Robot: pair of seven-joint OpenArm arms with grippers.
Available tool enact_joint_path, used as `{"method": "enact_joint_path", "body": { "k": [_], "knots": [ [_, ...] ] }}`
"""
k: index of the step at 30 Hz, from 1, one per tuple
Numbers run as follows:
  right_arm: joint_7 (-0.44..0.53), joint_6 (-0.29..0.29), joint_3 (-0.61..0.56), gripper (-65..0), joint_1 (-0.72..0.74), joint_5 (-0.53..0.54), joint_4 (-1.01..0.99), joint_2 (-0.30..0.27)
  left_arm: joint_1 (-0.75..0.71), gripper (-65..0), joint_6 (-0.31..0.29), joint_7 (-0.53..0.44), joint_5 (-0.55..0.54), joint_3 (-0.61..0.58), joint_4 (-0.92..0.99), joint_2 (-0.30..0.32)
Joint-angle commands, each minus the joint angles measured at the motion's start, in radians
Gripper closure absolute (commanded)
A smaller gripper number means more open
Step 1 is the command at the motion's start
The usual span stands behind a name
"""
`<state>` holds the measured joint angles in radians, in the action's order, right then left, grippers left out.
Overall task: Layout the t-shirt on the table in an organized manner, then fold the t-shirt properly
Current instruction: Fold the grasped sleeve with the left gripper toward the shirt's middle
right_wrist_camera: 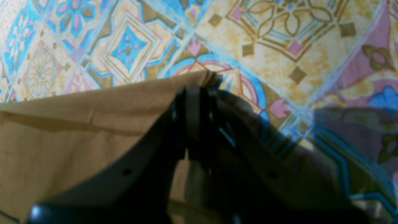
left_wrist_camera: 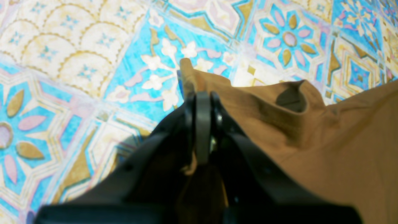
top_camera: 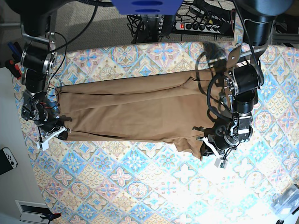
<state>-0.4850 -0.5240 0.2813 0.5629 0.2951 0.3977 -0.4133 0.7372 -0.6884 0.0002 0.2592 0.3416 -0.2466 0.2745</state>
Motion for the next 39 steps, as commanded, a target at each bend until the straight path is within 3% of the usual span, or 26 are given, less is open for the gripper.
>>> {"method": "enact_joint_path", "body": {
  "k": [1,10,16,19,23,29,33,39],
  "knots": [
    [-0.037,-0.002,-0.001,0.0,0.015,-0.018,0.005,-0.012,0.037,0.0,-0.010,-0.021,-0.018,0.001,-0.030,0.002],
    [-0.040,-0.002,-0.001,0.0,0.015,-0.018,0.030,-0.012,0.026,0.0,-0.010,-0.013,-0.019,0.004,-0.112,-0.001],
    [-0.140,-0.002,0.002,0.0,0.015,-0.018,0.277,-0.011,0.005,0.0,-0.010,-0.012,-0.019,0.004,-0.115,0.001],
    [-0.191,-0.002,0.006,0.0,0.012,-0.018,0.398,-0.011,0.002,0.0,-0.010,0.039,-0.037,0.004,-0.116,-0.001],
    [-0.211,-0.002,0.008,0.0,-0.028,-0.018,0.418,-0.011,-0.021,0.0,-0.010,0.125,-0.143,-0.002,-0.168,0.004],
    [-0.209,-0.002,0.008,0.0,-0.034,-0.018,0.415,-0.011,-0.166,0.0,-0.010,0.400,-0.192,-0.008,-0.566,-0.024],
    [-0.208,-0.002,0.009,0.0,-0.036,-0.018,0.412,-0.011,-0.313,0.0,-0.010,0.473,-0.192,-0.040,-0.862,-0.044],
    [-0.208,-0.002,0.005,0.0,-0.036,-0.018,0.410,-0.011,-0.414,0.0,-0.010,0.567,-0.197,-0.066,-1.045,-0.042]
  ]
}}
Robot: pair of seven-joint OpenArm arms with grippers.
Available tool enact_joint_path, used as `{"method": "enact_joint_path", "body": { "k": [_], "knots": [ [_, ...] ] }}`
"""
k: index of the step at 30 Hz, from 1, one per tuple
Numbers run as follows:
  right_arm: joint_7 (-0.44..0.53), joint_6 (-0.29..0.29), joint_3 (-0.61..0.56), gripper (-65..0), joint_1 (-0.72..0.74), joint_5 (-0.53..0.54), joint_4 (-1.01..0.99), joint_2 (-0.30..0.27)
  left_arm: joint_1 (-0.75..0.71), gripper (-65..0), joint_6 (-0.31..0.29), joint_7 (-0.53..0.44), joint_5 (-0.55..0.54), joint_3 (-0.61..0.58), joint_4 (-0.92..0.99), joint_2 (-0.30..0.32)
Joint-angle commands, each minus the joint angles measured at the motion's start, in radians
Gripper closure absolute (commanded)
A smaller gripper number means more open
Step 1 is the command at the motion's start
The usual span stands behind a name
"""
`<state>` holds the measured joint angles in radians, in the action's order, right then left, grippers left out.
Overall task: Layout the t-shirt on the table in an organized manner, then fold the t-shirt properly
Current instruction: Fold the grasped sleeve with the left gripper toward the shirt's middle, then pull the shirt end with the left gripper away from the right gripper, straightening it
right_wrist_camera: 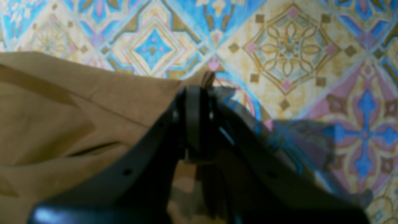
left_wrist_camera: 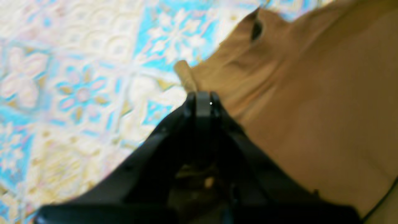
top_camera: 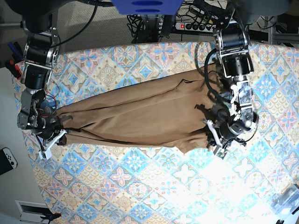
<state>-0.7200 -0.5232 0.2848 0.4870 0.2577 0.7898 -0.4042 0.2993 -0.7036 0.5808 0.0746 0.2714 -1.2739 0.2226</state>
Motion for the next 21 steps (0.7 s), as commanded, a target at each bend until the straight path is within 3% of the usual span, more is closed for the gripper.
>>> {"method": "enact_joint_path", "body": {
  "k": [1,14,19,21],
  "knots": [
    [0.027,-0.002,0.001,0.0,0.040,0.019,0.018,-0.020,0.005,0.0,0.005,-0.014,-0.012,0.004,-0.034,0.010],
    [0.027,-0.002,0.004,0.0,0.040,0.019,0.016,-0.020,-0.222,0.0,0.005,-0.009,-0.019,0.022,-0.332,0.008],
    [0.026,-0.002,0.006,0.0,0.040,0.019,0.016,-0.020,-0.300,0.0,0.005,-0.005,-0.120,0.022,-0.425,0.013],
    [0.024,-0.002,0.006,0.0,0.040,0.021,0.016,-0.020,-0.318,0.0,0.005,0.054,-0.147,0.022,-0.468,0.018]
  ]
}}
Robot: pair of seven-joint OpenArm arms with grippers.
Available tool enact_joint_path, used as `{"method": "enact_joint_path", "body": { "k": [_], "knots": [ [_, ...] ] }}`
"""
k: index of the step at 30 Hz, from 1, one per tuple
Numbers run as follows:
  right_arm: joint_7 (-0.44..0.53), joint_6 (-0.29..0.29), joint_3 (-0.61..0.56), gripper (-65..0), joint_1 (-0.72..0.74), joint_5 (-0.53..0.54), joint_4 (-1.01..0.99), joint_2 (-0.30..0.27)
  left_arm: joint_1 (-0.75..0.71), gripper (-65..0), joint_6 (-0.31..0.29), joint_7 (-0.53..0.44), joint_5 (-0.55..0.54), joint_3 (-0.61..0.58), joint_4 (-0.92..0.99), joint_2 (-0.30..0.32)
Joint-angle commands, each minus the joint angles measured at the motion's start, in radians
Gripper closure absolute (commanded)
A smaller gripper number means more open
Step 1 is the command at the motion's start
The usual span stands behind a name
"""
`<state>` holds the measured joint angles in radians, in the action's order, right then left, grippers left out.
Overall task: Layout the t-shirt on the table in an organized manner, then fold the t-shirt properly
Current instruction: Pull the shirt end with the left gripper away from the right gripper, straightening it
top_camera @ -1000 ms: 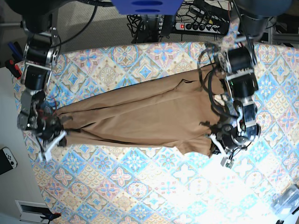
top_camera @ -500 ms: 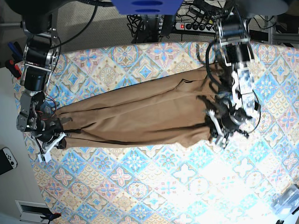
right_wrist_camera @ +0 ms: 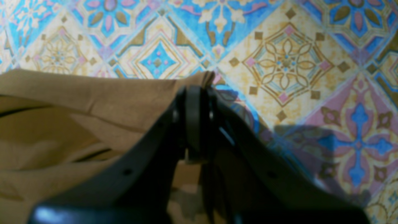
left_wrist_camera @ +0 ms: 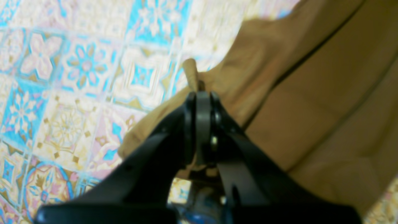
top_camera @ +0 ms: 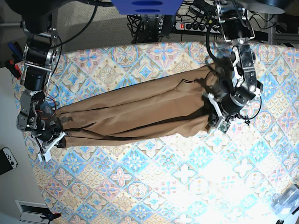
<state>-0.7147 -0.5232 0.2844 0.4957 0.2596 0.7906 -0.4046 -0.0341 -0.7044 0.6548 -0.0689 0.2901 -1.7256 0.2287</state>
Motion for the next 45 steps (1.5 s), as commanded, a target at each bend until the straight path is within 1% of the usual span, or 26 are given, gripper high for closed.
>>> {"method": "enact_joint_path", "body": {
  "k": [1,4,7,10,17,21,25,28,34,41,43,45],
  "knots": [
    [0.019,-0.002,0.006,0.0,0.031,0.019,0.016,-0.020,0.012,0.0,0.006,0.021,-0.022,0.004,-0.041,0.022],
    [0.019,-0.002,0.006,0.0,0.031,0.019,0.016,-0.020,0.006,0.0,0.006,0.112,-0.099,0.005,-0.090,0.034],
    [0.017,-0.002,0.006,0.0,0.031,0.019,0.016,-0.020,-0.011,0.0,0.006,0.155,-0.141,0.001,-0.118,0.067],
    [0.017,-0.002,0.006,0.0,0.031,0.019,0.016,-0.020,-0.036,0.0,0.006,0.158,-0.159,-0.001,-0.126,0.080],
    [0.017,-0.002,0.006,0.0,0.031,0.019,0.016,-0.020,-0.109,0.0,0.006,0.155,-0.154,0.004,-0.126,0.082],
    [0.017,-0.002,0.008,0.0,0.030,0.019,0.016,-0.020,-0.128,0.0,0.006,0.158,-0.157,0.005,-0.126,0.082],
    [0.022,-0.002,0.008,0.0,-0.019,0.019,0.026,-0.020,-0.131,0.0,0.006,0.159,-0.157,0.005,-0.139,0.082],
    [0.022,-0.002,0.008,0.0,-0.022,0.020,0.026,-0.020,-0.157,0.0,0.006,0.161,-0.157,0.005,-0.173,0.082],
    [0.023,-0.002,0.008,0.0,-0.022,0.020,0.026,-0.020,-0.160,0.0,0.006,0.161,-0.157,0.005,-0.201,0.082],
    [0.020,-0.002,0.106,0.0,-0.024,0.020,0.026,-0.020,-0.152,0.0,0.006,0.161,-0.159,0.005,-0.202,0.077],
    [0.019,-0.002,0.117,0.0,-0.024,0.020,0.026,-0.020,-0.151,0.0,0.006,0.161,-0.161,0.031,-0.204,0.074],
    [0.017,-0.002,0.117,0.0,-0.024,0.020,0.026,-0.020,-0.157,0.0,0.006,0.162,-0.188,0.065,-0.219,0.073]
  ]
}}
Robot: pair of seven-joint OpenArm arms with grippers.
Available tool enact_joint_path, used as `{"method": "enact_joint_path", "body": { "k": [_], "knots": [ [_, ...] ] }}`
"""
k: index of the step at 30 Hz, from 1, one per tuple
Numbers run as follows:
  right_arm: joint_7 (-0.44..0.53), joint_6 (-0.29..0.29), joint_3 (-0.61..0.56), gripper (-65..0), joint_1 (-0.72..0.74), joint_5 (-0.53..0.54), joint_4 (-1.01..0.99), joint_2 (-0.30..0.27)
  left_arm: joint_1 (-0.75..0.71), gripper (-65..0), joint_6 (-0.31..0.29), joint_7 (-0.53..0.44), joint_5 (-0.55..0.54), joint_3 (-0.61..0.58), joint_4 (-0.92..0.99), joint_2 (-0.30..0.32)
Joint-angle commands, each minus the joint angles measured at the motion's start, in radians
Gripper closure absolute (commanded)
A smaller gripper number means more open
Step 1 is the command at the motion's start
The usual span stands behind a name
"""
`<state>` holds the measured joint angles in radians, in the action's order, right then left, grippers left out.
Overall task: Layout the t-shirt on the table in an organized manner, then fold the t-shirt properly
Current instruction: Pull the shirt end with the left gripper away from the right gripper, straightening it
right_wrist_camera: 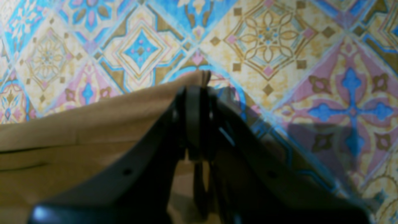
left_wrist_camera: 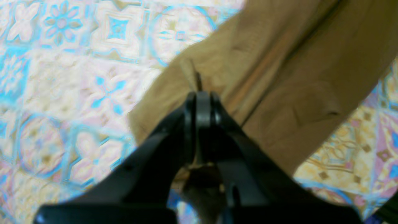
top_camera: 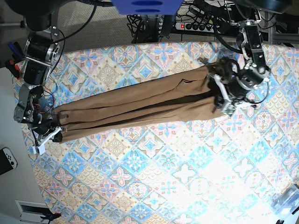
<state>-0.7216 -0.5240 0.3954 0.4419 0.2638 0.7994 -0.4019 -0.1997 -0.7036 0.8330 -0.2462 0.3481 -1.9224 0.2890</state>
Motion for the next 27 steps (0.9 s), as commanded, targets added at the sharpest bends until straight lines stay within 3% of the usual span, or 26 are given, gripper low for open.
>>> {"method": "enact_joint_path", "body": {
  "k": [1,7,15,27],
  "knots": [
    [0.024,-0.002,0.006,0.0,0.030,0.016,0.018,-0.022,0.007,0.0,0.005,-0.016,-0.034,0.019,-0.028,0.013],
    [0.023,-0.003,-0.002,0.0,0.028,0.016,0.111,-0.022,0.013,0.0,0.005,0.081,-0.078,0.030,-0.036,0.046],
    [-0.072,-0.003,0.006,0.0,-0.050,0.016,0.321,-0.022,0.006,0.0,0.005,0.087,-0.078,0.026,-0.039,0.045],
    [-0.068,-0.003,0.006,0.0,-0.163,0.016,0.343,-0.018,-0.068,0.0,0.005,0.088,-0.072,0.004,-0.039,0.049]
  ]
}}
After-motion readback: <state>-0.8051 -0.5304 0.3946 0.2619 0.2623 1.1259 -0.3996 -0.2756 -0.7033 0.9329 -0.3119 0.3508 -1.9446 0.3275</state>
